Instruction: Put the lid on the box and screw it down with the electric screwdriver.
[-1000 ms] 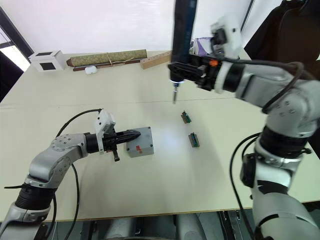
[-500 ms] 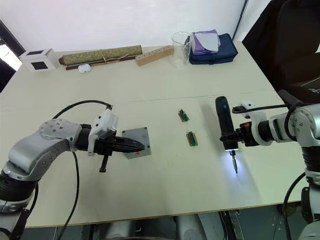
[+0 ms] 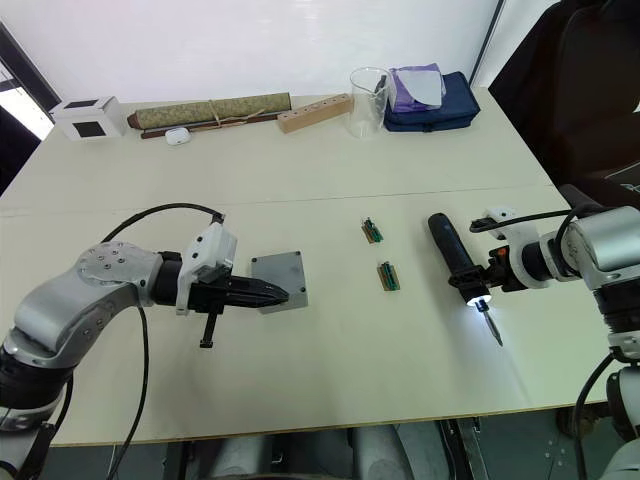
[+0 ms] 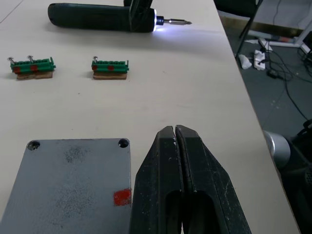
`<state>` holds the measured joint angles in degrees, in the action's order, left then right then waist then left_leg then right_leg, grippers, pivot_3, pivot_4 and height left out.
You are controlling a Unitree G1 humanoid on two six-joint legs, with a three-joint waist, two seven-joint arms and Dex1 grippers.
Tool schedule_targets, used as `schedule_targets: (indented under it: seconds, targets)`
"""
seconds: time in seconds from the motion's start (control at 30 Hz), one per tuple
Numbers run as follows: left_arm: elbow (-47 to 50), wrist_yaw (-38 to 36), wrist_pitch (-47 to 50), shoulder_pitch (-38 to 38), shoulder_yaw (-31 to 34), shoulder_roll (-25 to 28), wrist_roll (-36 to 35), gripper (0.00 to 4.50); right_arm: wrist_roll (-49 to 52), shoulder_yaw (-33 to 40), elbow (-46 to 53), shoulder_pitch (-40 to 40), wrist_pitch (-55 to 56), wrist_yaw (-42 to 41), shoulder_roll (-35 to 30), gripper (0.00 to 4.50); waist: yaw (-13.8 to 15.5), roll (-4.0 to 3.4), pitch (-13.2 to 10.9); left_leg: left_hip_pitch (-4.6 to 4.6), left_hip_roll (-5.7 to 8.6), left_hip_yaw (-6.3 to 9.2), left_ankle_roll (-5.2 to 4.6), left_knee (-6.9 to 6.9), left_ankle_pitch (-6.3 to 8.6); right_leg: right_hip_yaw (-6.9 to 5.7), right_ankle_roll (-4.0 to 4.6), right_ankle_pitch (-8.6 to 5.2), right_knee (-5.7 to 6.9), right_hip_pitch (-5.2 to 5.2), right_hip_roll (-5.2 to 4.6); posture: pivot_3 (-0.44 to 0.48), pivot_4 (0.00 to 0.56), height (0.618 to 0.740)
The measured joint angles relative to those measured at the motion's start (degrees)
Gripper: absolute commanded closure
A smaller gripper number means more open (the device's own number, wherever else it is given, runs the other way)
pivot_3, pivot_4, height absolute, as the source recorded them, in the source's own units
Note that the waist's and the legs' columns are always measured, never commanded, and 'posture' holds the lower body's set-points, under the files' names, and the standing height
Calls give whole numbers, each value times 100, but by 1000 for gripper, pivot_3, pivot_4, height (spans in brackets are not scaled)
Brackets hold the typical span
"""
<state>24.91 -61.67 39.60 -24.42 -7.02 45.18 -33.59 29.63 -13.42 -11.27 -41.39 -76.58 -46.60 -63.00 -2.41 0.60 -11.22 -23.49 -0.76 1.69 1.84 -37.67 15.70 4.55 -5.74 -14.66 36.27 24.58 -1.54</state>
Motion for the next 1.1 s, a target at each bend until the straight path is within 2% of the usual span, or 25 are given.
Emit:
schedule_targets:
  seconds: [0.13, 0.2, 0.3, 0.37, 0.5, 0.6, 0.87, 1.1]
  targets:
    - [-673, 289, -47, -186, 397, 35, 170, 4500, -384, -116, 172, -17, 681, -198, -149, 27, -13, 0, 0, 0, -1, -1, 0, -15, 0, 0, -2, 2, 9, 0, 1, 0, 150, 740]
    - [-1217, 431, -161, -366, 765, 216, 289, 4500, -620, -105, 262, -317, 1091, -296, -178, 27, -54, -12, -8, 1, -2, -8, 0, -20, 0, 5, -4, 7, 15, 4, 2, 0, 150, 740]
    - [-1653, 548, -354, -303, 1241, 496, 487, 4500, -769, 193, 730, -636, 1767, -423, -209, 27, -89, -16, -8, 1, -8, -2, 0, -15, 0, 0, -4, 7, 19, 5, 6, 0, 150, 740]
    - [-1817, 565, -472, -49, 1314, 558, 617, 4500, -733, 491, 1152, -647, 2027, -455, -12, 27, -81, -9, -4, 2, -9, 0, -1, -4, 1, -2, -4, 7, 18, 5, 4, 0, 150, 740]
    - [-1798, 668, -520, 609, 1196, 451, 830, 4500, -364, 741, 2423, 152, 2436, -371, 1099, 27, -32, 6, 2, 1, -10, 4, -1, 5, 2, -2, -3, 7, 17, 5, 0, 0, 150, 740]
    - [-1765, 1054, -508, 849, 1036, 9, 978, 4500, -401, 128, 3150, 904, 2694, -84, 1954, 27, 65, 5, 1, -9, -6, 10, 0, -17, 1, -4, -3, 7, 41, 11, -11, 0, 150, 740]
    - [-892, 1398, -231, 1106, 643, -519, 931, 4500, -690, -446, 3594, 1344, 2772, 197, 2371, 27, 158, 27, 1, 17, 7, 5, 11, -56, -6, -1, 2, 6, 68, -20, -19, 0, 150, 740]
    - [-1027, 1437, -291, 917, 170, -775, 1133, 4500, -684, -622, 3606, 1347, 2551, 160, 2576, 27, 136, 28, 2, 24, -3, 21, 11, -52, -6, -8, 1, 7, 96, -13, 8, 0, 150, 740]
